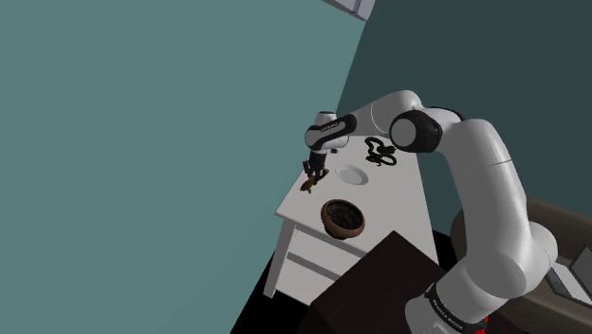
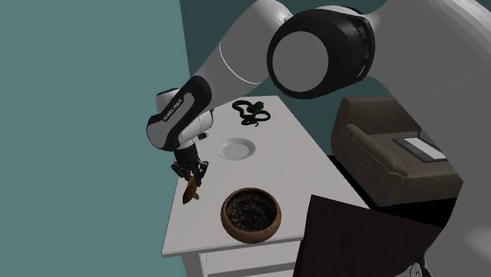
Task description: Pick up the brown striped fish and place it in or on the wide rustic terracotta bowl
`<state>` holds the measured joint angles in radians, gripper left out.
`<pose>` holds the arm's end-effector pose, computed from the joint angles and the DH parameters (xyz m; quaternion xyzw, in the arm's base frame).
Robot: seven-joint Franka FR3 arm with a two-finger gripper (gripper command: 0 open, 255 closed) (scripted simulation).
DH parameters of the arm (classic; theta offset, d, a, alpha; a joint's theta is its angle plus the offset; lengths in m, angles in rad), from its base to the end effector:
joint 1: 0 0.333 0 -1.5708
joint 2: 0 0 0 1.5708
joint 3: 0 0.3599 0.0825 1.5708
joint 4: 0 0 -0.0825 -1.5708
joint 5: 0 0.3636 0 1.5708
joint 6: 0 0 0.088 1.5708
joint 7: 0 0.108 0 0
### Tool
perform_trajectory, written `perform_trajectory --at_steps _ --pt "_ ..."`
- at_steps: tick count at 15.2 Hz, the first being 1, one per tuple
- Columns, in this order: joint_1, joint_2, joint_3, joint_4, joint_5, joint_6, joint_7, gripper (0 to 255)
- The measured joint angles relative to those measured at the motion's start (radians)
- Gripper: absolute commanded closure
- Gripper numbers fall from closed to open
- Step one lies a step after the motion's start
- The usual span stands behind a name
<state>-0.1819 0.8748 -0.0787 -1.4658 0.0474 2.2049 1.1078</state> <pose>0.6994 -0.1728 0.1890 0.7711 -0.6331 -0.0552 0.0391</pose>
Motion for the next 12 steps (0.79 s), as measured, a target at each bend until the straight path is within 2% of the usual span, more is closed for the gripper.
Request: perform_trajectory --at_steps 12 --pt "0.006 -0.109 -0.005 -0.016 -0.006 -0.092 0.003 255"
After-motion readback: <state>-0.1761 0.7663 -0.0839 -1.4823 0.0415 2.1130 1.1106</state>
